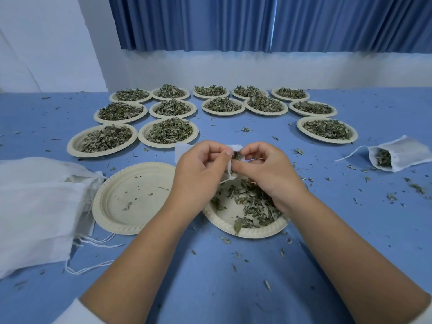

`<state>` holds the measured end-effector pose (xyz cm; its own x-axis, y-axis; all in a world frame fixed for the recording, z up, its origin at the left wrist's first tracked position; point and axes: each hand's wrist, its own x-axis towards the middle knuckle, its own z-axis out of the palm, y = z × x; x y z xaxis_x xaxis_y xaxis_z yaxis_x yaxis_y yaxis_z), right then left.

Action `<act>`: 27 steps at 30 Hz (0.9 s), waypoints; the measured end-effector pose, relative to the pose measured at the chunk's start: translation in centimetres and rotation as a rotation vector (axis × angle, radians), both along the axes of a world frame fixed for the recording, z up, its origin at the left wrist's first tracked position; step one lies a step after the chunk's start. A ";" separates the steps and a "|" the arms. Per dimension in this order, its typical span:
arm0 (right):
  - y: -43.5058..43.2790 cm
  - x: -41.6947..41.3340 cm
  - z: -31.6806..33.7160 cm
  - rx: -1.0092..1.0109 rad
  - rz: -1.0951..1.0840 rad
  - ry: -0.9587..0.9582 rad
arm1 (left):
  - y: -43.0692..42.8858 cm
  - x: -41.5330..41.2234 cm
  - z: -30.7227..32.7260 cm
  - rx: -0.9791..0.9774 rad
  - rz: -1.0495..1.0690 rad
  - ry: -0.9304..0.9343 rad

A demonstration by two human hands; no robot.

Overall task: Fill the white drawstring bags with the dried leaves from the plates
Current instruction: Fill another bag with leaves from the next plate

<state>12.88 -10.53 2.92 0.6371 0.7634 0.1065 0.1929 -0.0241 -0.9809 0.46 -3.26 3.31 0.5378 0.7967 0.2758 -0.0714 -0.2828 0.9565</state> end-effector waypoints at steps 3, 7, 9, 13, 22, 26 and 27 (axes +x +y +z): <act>0.0 0.3 0.1 -0.038 0.084 0.160 | -0.1 0.0 0.2 -0.077 -0.074 -0.051; 0.2 0.3 0.2 -0.049 0.236 0.270 | -0.3 -0.1 0.3 -0.040 -0.160 -0.024; 0.3 0.2 0.0 -0.047 0.224 0.230 | -0.5 0.0 0.3 -0.039 -0.182 -0.019; 0.5 0.3 -0.3 -0.113 0.084 0.087 | -0.8 0.0 0.4 -0.017 -0.192 -0.005; 0.8 0.0 -0.2 -0.073 0.091 0.132 | -0.5 0.0 0.4 -0.023 -0.029 -0.022; 0.1 1.0 0.7 -0.066 0.243 0.332 | 0.0 0.0 0.3 -0.045 0.049 -0.032; 0.0 1.3 0.9 -0.071 0.266 0.368 | 0.1 0.0 0.3 -0.042 0.065 -0.036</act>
